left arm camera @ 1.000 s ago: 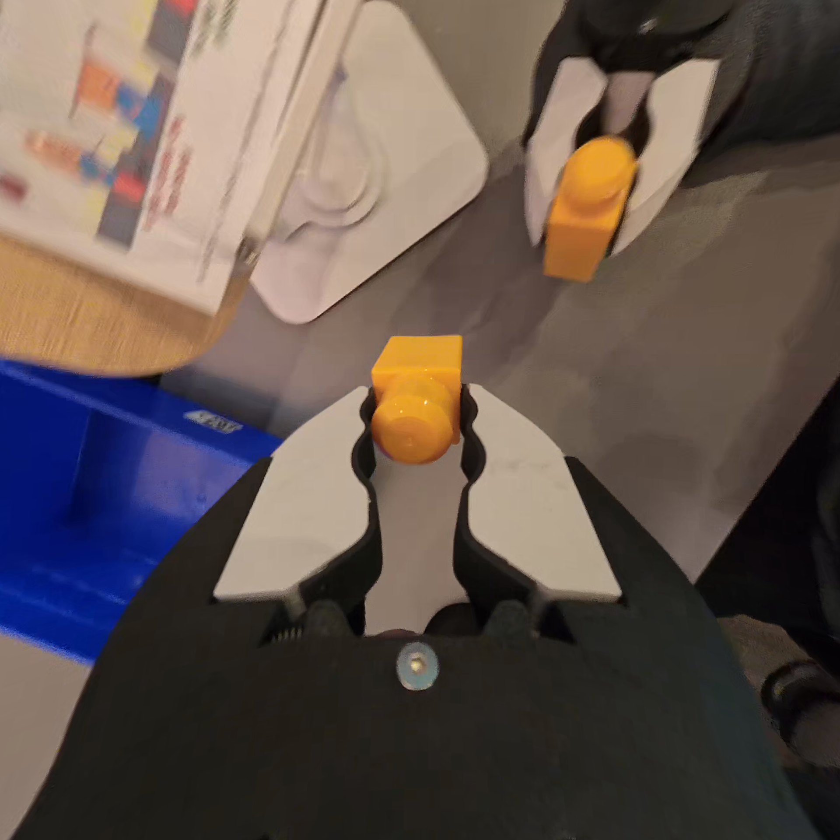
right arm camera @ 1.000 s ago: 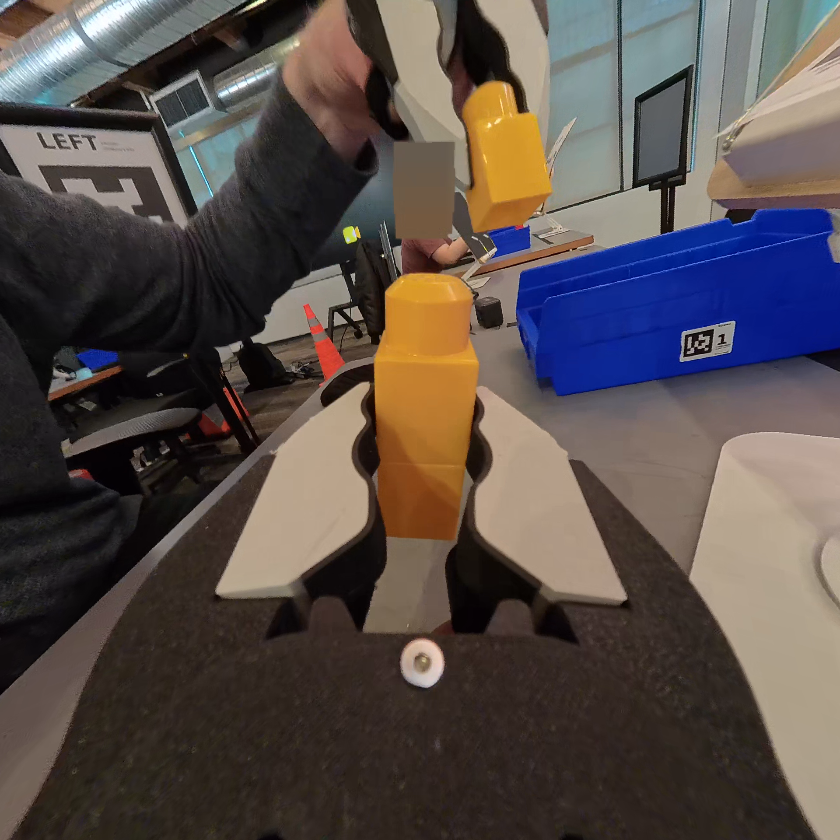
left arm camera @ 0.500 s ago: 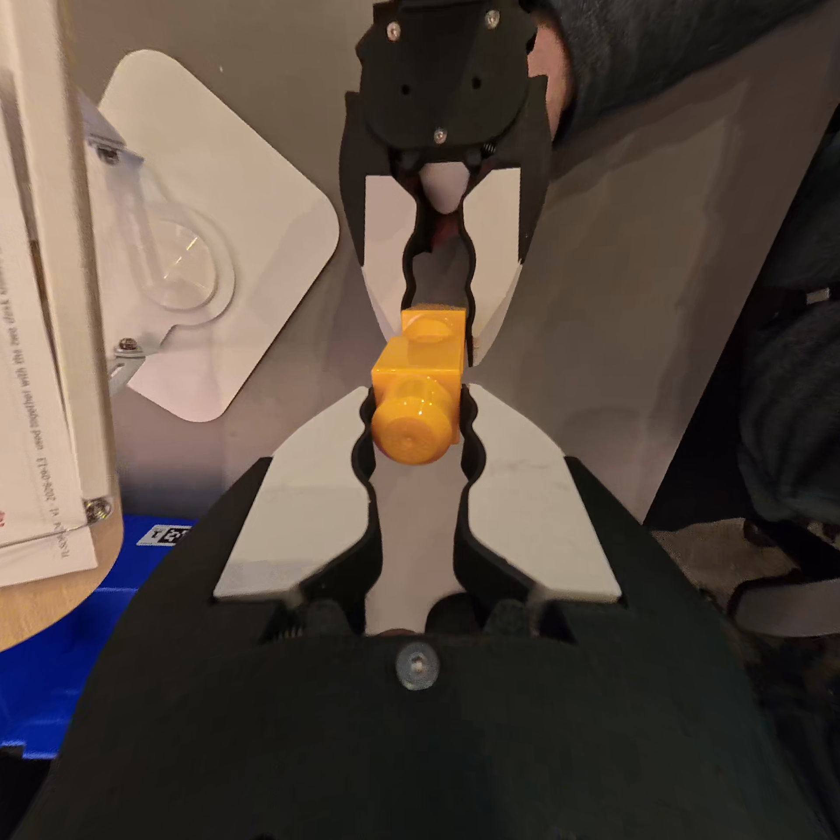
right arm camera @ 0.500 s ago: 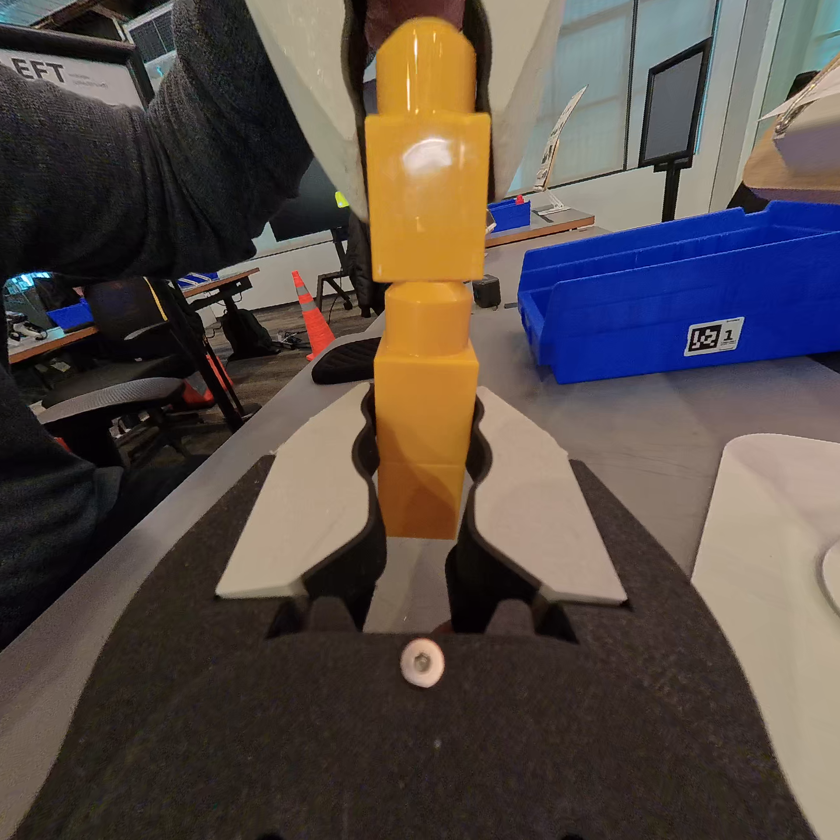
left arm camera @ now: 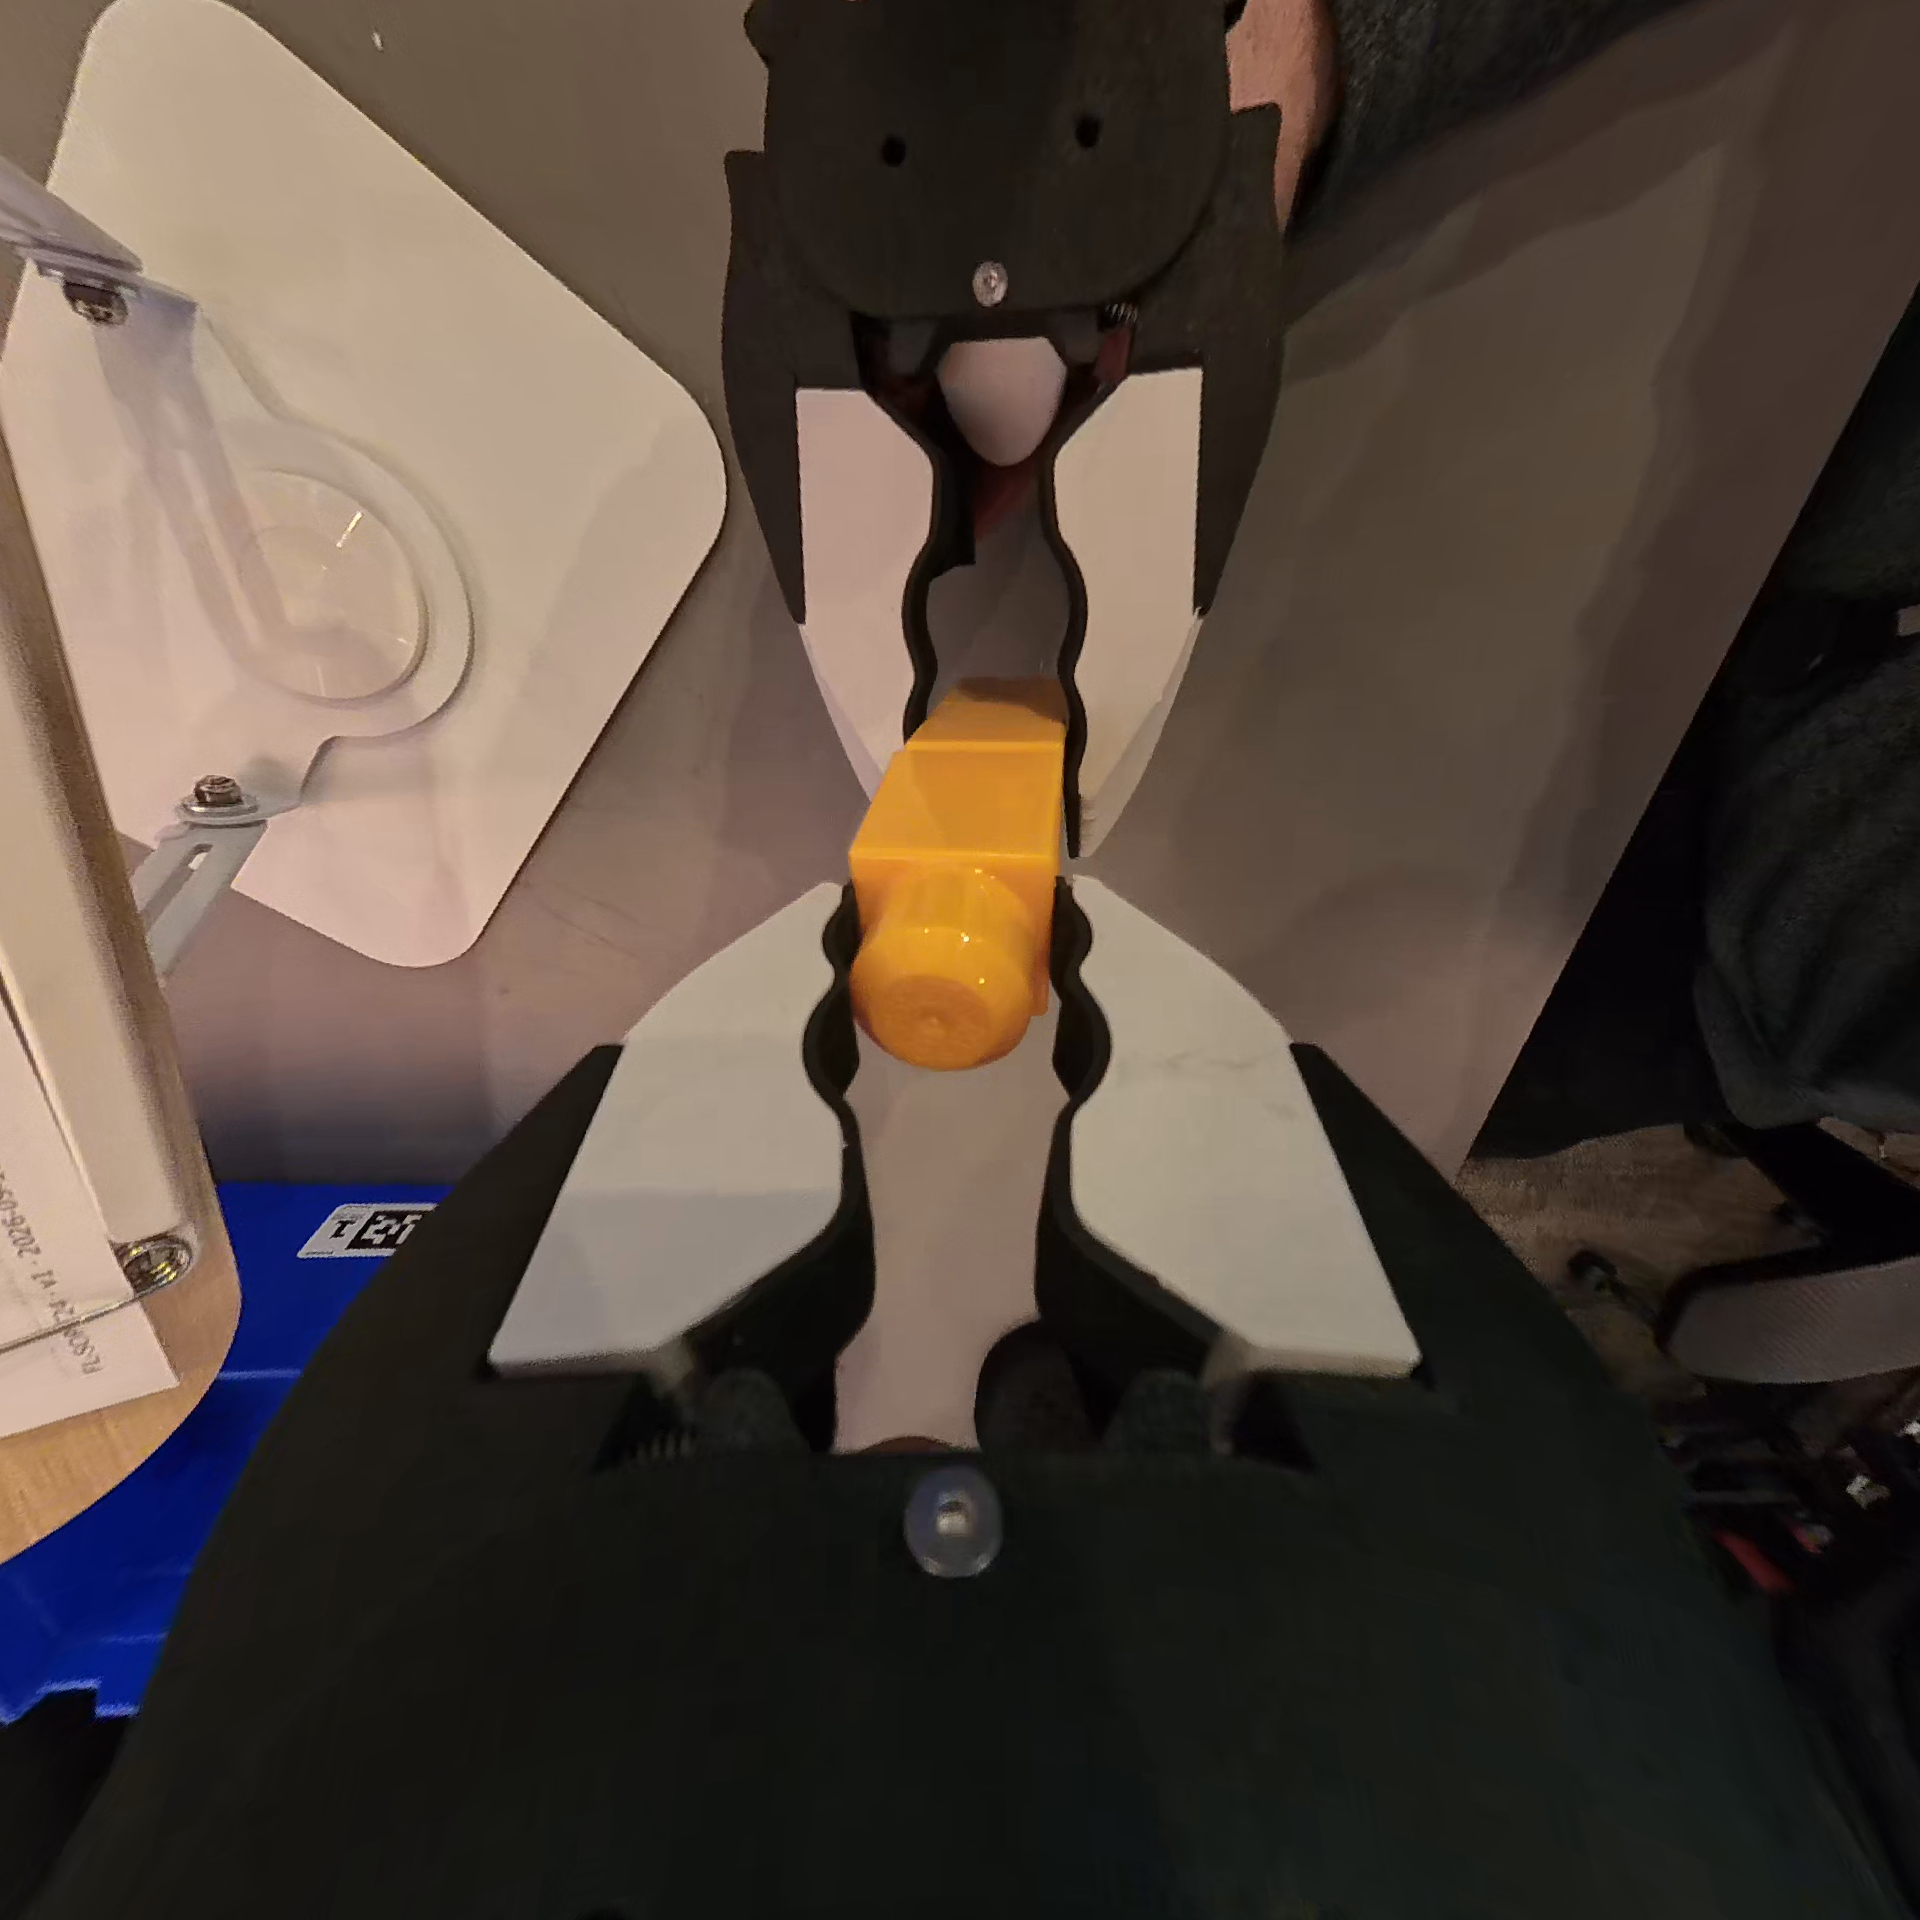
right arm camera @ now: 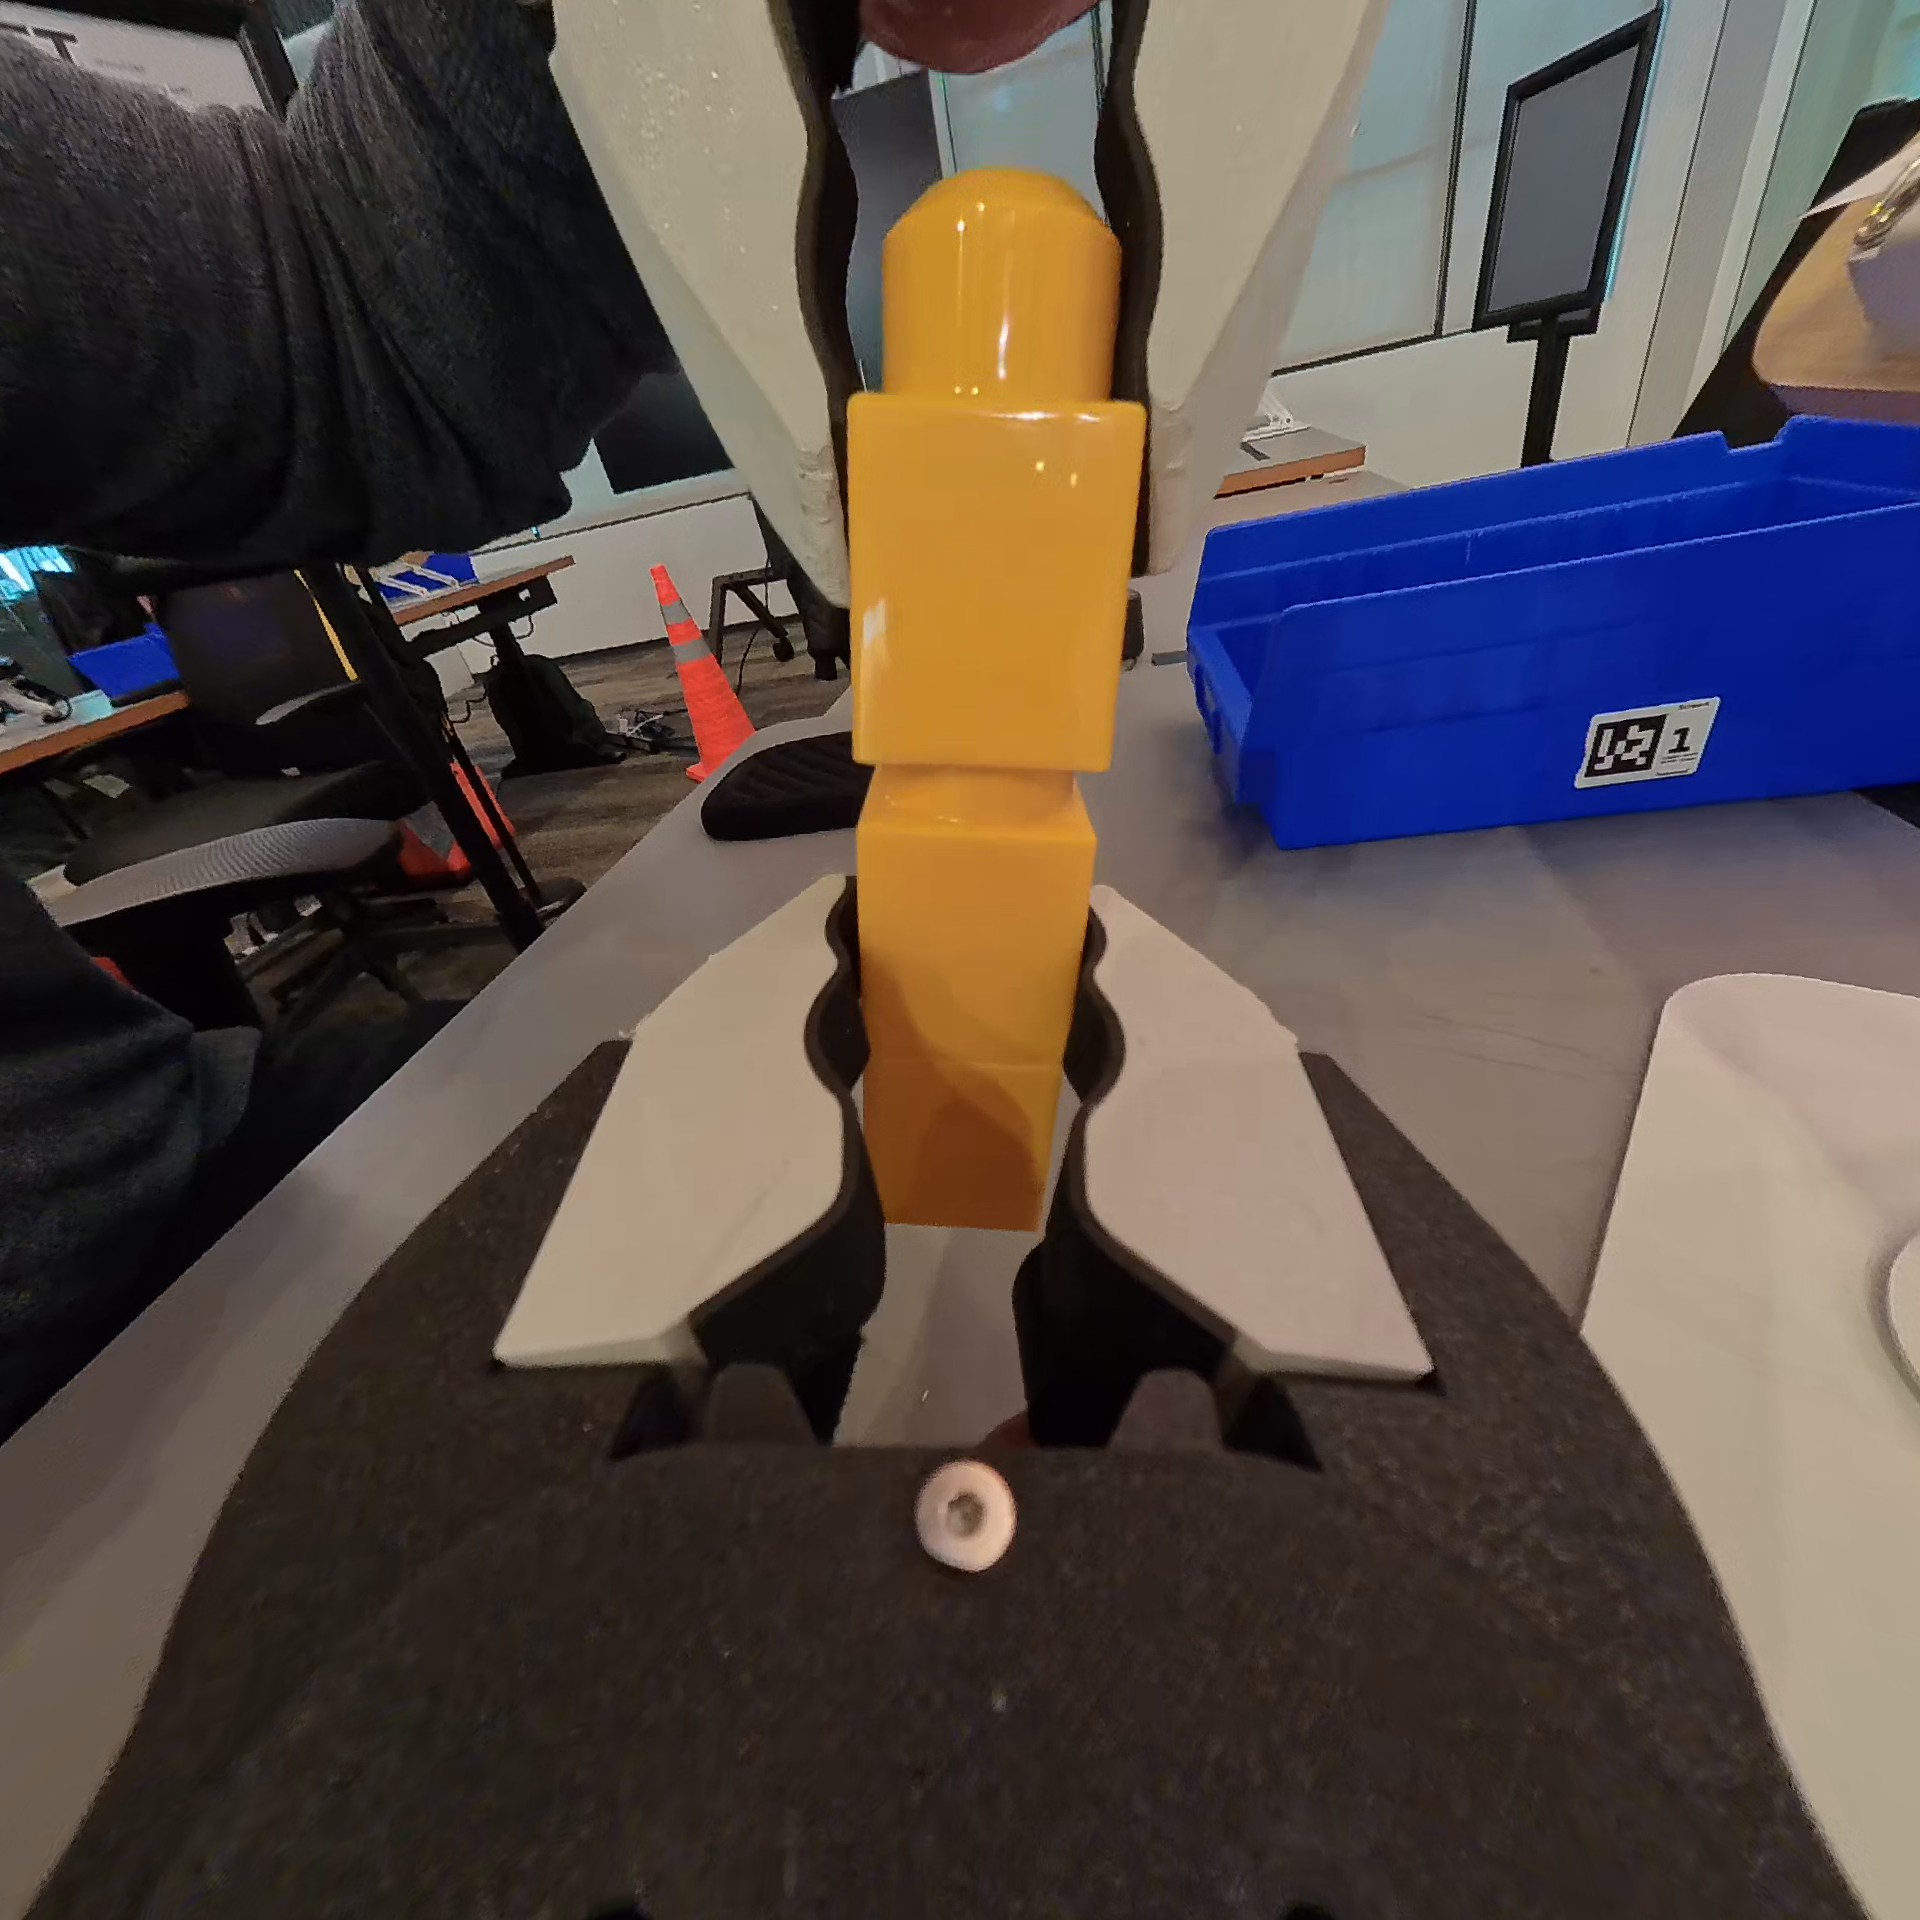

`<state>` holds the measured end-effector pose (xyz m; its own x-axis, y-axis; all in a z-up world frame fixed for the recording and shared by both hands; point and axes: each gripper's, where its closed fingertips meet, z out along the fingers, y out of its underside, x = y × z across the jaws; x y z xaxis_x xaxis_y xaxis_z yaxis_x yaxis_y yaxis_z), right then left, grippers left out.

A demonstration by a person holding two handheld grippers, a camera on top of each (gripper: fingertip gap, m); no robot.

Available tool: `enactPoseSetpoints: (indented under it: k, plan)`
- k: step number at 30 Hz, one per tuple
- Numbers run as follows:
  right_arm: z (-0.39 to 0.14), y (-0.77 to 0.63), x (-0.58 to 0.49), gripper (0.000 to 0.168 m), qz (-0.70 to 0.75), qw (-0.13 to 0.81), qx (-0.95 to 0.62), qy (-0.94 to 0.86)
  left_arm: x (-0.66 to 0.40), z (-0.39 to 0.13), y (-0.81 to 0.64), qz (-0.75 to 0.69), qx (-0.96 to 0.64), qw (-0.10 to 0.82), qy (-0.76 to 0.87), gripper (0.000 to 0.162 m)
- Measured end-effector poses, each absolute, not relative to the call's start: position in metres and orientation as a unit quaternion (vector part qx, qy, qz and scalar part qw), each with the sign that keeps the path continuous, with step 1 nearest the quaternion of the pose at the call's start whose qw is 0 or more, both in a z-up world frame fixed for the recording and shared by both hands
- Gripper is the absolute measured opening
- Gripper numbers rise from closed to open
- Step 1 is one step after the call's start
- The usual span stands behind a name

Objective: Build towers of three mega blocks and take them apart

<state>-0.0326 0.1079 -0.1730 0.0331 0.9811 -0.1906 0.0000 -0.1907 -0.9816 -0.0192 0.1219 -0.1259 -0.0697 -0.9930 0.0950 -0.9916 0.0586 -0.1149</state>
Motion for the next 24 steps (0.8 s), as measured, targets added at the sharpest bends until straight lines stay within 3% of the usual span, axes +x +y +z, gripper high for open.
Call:
enactPoseSetpoints:
  k: [24]
  plan:
    - [-0.18,0.106,-0.036,0.034,0.525,0.444,-0.567,-0.454,-0.026,-0.14,0.118,-0.063,-0.683,-0.007,0.728,0.034]
